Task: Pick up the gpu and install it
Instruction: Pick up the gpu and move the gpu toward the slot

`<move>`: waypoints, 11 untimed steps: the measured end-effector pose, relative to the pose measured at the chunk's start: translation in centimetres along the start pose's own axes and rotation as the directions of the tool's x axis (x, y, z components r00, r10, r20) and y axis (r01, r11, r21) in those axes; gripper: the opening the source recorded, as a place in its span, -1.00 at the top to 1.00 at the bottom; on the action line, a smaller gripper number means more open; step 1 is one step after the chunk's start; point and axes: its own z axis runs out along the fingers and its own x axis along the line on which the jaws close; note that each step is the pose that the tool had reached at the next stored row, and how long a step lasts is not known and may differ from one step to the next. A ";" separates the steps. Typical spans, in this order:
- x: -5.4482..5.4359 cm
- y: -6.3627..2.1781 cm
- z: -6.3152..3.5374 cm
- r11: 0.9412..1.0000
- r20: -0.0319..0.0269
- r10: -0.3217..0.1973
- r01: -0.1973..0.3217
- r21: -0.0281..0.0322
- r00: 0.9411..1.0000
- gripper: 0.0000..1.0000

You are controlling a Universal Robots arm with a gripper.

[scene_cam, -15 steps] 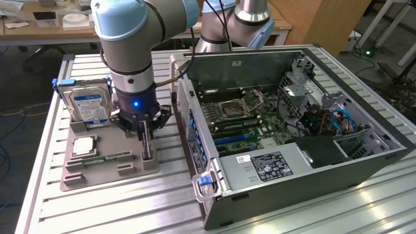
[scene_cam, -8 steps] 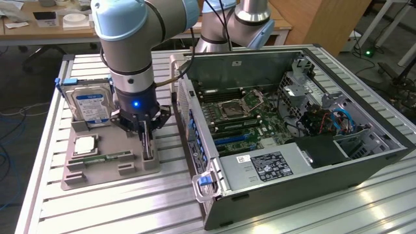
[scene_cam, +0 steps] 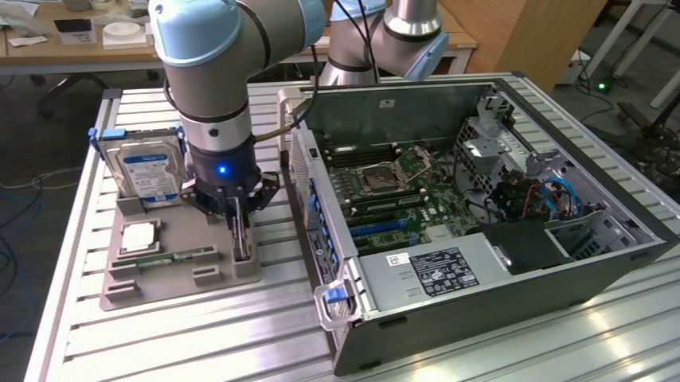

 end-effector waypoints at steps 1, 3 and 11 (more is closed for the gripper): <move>0.0 0.00 0.00 1.000 0.000 0.000 0.000 0.000 1.000 0.43; 0.0 0.00 0.00 1.000 0.000 0.000 0.000 0.000 1.000 0.43; 0.0 0.02 -0.62 1.000 0.000 0.000 0.000 0.000 1.000 0.43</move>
